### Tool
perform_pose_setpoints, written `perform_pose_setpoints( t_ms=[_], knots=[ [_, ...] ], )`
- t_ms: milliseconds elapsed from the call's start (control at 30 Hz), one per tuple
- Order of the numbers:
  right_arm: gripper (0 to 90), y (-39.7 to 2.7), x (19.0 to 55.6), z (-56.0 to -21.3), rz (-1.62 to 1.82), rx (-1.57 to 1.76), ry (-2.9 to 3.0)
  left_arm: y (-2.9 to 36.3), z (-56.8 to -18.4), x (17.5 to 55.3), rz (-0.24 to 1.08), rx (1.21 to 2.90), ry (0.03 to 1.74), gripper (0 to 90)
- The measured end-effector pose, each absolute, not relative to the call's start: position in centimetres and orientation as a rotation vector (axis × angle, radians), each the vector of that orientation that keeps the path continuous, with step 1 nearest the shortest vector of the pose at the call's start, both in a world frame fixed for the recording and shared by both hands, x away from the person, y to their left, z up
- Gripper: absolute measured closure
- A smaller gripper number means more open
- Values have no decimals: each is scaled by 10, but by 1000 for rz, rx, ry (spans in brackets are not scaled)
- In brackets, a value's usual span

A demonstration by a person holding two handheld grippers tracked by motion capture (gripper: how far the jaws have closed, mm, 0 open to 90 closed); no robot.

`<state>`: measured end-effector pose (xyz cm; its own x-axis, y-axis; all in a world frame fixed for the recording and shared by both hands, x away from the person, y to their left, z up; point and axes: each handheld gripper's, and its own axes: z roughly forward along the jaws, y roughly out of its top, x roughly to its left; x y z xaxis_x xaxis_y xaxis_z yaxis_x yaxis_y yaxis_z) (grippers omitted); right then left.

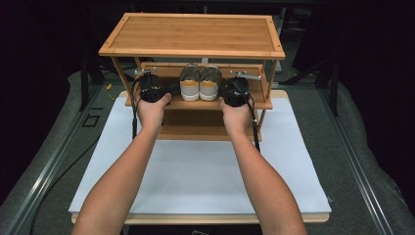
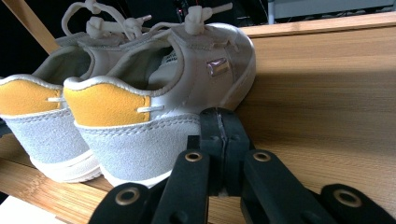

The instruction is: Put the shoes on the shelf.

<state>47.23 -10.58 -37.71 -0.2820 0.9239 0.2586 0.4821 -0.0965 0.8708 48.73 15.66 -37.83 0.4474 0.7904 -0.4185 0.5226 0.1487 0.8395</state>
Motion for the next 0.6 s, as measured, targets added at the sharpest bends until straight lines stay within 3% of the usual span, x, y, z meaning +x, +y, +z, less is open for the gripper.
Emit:
perform_pose_setpoints(
  t_ms=[600],
  knots=[
    [819,-108,460,-369,1373,1476,1762,159,-371,476,313,1523,1192,794]
  ],
)
